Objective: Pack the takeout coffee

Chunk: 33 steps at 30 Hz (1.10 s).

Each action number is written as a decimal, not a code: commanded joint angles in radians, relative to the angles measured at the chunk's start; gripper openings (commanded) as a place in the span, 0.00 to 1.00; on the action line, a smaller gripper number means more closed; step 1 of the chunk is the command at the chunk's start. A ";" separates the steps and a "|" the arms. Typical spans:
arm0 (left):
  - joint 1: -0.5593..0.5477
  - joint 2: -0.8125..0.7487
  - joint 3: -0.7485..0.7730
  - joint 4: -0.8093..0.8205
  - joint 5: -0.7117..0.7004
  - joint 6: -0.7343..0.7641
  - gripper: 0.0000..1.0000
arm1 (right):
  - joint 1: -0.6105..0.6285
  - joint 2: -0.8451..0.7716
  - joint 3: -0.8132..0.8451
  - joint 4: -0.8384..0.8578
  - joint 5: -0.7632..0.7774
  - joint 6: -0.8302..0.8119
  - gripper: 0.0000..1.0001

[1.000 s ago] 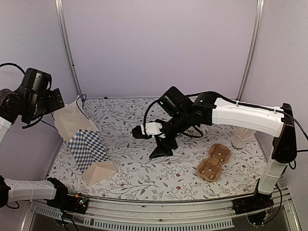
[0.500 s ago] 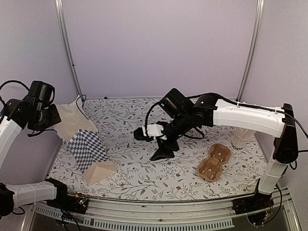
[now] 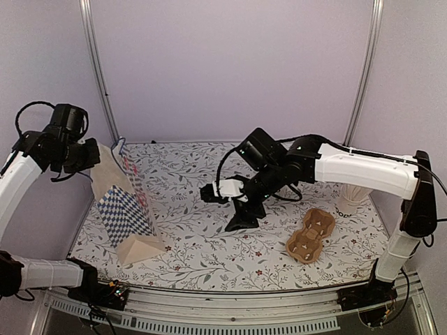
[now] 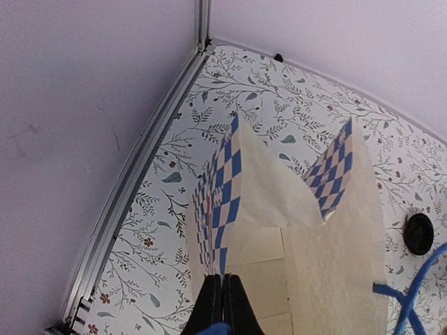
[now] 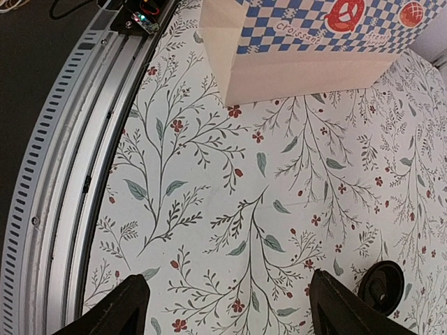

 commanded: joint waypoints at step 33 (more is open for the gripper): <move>-0.133 0.333 0.266 0.163 1.197 0.468 0.00 | -0.429 -0.330 -0.353 -0.267 0.067 -0.097 0.81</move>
